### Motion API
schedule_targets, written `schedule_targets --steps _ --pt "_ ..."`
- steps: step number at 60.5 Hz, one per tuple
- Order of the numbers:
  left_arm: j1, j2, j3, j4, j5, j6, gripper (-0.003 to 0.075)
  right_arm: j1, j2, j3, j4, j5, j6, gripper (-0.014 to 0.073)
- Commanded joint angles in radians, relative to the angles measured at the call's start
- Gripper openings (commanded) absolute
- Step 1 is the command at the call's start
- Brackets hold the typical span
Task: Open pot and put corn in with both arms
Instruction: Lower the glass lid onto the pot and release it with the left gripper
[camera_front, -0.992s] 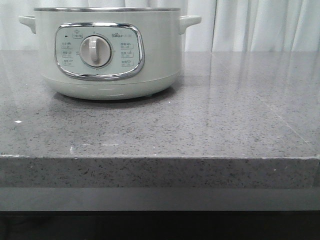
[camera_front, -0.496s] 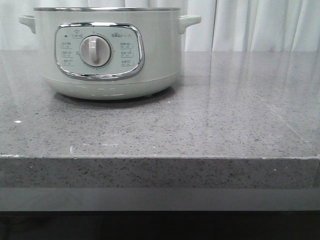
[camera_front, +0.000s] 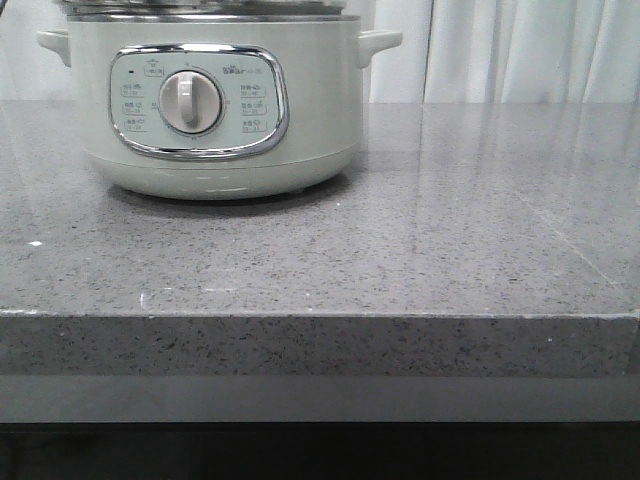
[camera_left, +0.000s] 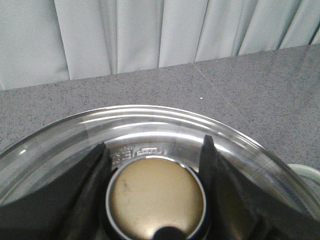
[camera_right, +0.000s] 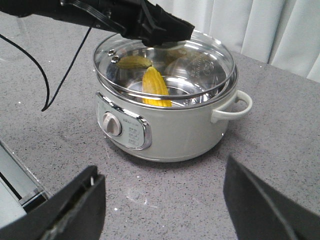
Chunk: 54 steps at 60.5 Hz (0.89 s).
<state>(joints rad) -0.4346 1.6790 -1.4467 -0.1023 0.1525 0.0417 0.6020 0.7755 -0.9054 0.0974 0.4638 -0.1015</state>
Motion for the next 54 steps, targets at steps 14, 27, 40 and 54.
schedule_targets --steps 14,27,40,54 --pt "-0.035 -0.042 -0.050 0.000 -0.144 -0.001 0.0240 -0.001 -0.004 -0.026 0.007 -0.066 0.000 0.0519" --pt "-0.035 -0.042 -0.050 0.004 -0.126 -0.001 0.0240 -0.001 -0.004 -0.026 0.007 -0.066 0.000 0.0519" --pt "-0.034 -0.042 -0.050 0.023 -0.079 -0.001 0.0240 -0.001 -0.004 -0.026 0.007 -0.066 0.000 0.0519" --pt "-0.024 -0.042 -0.050 0.023 -0.041 -0.001 0.0240 -0.001 -0.004 -0.026 0.007 -0.066 0.000 0.0519"
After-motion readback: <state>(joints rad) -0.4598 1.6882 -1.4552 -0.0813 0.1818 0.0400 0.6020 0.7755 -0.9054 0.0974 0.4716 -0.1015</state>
